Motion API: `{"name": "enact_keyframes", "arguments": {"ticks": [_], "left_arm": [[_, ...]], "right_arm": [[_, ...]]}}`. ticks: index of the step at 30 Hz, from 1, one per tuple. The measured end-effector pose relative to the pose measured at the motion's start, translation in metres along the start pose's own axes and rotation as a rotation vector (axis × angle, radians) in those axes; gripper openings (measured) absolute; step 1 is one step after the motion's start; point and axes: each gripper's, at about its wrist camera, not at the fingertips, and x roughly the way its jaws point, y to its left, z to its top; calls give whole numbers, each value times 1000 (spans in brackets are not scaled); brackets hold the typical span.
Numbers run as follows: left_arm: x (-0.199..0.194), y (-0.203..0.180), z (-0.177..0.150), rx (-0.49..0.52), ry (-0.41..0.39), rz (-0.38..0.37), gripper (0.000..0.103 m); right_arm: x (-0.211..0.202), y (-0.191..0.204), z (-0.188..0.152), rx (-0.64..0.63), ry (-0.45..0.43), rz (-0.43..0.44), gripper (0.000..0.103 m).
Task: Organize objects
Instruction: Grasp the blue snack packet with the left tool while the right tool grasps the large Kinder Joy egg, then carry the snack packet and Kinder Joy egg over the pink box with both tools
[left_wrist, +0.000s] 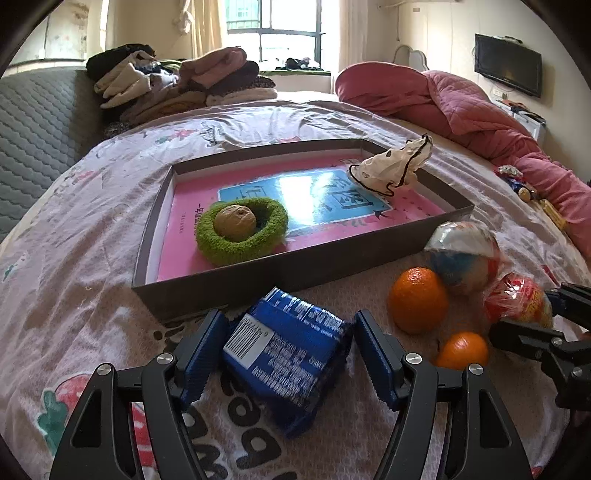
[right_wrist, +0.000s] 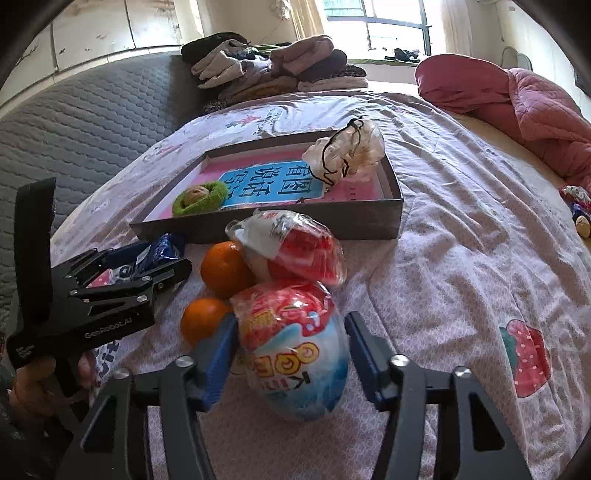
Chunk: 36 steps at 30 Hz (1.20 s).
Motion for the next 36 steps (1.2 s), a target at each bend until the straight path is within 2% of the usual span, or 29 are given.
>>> {"name": "enact_keyframes", "arguments": {"ticks": [6,18,36], "left_arm": [[5,-1,1,1,14,-5,72],[-2,-11,0,47,-8,18,58],[-33,-14,7,24,-47,22,57]], "right_arm": [[1,0,-1,-1,8,12,52],[-2,-2,0,19,-4,34,52],[-23,0,4,3,-74,54,52]]}}
